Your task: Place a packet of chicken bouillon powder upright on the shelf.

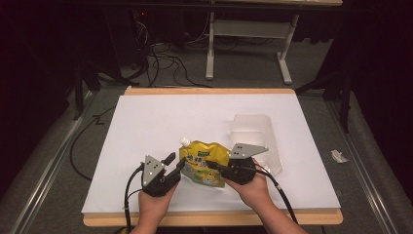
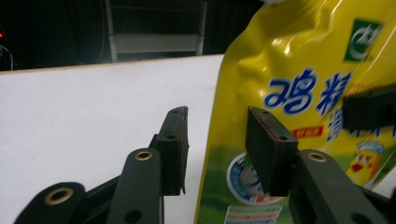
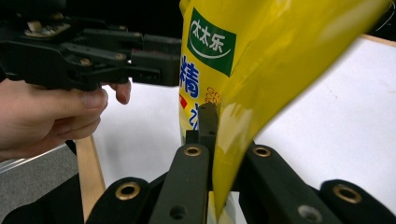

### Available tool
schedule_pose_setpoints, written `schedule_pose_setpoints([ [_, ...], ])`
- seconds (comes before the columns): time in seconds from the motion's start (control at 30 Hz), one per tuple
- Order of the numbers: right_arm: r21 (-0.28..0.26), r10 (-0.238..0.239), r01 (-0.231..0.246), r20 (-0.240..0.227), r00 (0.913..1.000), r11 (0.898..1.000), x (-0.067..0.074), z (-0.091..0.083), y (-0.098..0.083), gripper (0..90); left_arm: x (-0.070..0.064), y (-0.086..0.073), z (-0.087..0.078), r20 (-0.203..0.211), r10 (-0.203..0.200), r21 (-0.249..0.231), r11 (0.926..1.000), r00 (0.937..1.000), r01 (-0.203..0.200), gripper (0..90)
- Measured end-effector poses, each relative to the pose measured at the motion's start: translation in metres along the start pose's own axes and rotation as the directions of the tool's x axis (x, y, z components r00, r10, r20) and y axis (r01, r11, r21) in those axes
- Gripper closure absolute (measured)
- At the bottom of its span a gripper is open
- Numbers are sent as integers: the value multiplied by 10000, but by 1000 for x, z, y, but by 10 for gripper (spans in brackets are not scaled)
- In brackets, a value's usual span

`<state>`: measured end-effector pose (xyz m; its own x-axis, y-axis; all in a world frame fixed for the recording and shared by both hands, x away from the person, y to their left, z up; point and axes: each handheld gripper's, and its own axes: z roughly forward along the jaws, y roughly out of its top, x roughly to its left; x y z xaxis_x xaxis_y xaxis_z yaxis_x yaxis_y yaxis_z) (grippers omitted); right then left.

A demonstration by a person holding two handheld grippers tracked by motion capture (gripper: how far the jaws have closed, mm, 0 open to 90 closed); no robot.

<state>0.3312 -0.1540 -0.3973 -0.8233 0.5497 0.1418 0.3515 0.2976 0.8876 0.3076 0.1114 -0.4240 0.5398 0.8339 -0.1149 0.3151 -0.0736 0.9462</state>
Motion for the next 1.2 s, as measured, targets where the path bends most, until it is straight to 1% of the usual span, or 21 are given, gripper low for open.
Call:
schedule_pose_setpoints([
  [0.1,-79,-93,92,-53,9999,9999,0,-4,1,900,1,0,-1,-25,319,443,9985,9995,-317,569],
  [0.13,-93,-21,21,-43,10000,10000,0,-6,2,900,2,0,-2,22,472,595,9971,9989,-473,555],
  [0.17,-152,-92,91,-41,9999,9998,-1,-7,2,900,2,-1,-3,-2,630,719,9954,9980,-628,549],
  [0.23,-231,-43,42,-15,10000,9997,-1,-9,2,900,4,-3,-6,39,831,907,9924,9965,-831,539],
  [0.3,-307,-25,25,12,10000,9995,-3,-11,3,900,7,-6,-7,40,805,927,9924,9967,-805,522],
  [0.4,-397,51,-51,-11,10000,9992,-4,-13,4,900,9,-11,-8,120,526,845,9950,9985,-534,498],
  [0.53,-428,36,-37,-37,10000,9991,-6,-15,6,900,10,-11,-7,331,184,679,9975,9993,-206,475],
  [0.6,-431,38,-41,-57,10000,9991,-6,-15,6,900,10,-11,-6,388,118,700,9974,9992,-145,471],
  [0.7,-360,-74,69,-117,9999,9993,-7,-13,7,900,10,-12,-6,616,192,760,9968,9979,-239,448],
  [0.73,-351,-46,41,-142,9999,9994,-7,-13,8,900,10,-12,-7,640,213,762,9967,9977,-262,440],
  [0.8,-332,-133,127,-170,9998,9994,-7,-14,9,900,10,-14,-7,636,194,757,9968,9978,-242,437],
  [0.9,-343,-183,176,-200,9996,9993,-7,-14,12,900,11,-15,-7,678,272,901,9954,9973,-333,415],
  [1.1,-394,-373,365,-195,9991,9986,-7,-19,19,900,14,-14,-9,705,279,842,9959,9971,-338,405],
  [1.17,-425,-284,276,-195,9994,9987,-7,-21,21,900,15,-15,-9,735,257,871,9957,9970,-321,404],
  [1.2,-451,-368,358,-221,9991,9983,-8,-21,22,900,16,-15,-9,718,271,900,9954,9971,-335,404],
])
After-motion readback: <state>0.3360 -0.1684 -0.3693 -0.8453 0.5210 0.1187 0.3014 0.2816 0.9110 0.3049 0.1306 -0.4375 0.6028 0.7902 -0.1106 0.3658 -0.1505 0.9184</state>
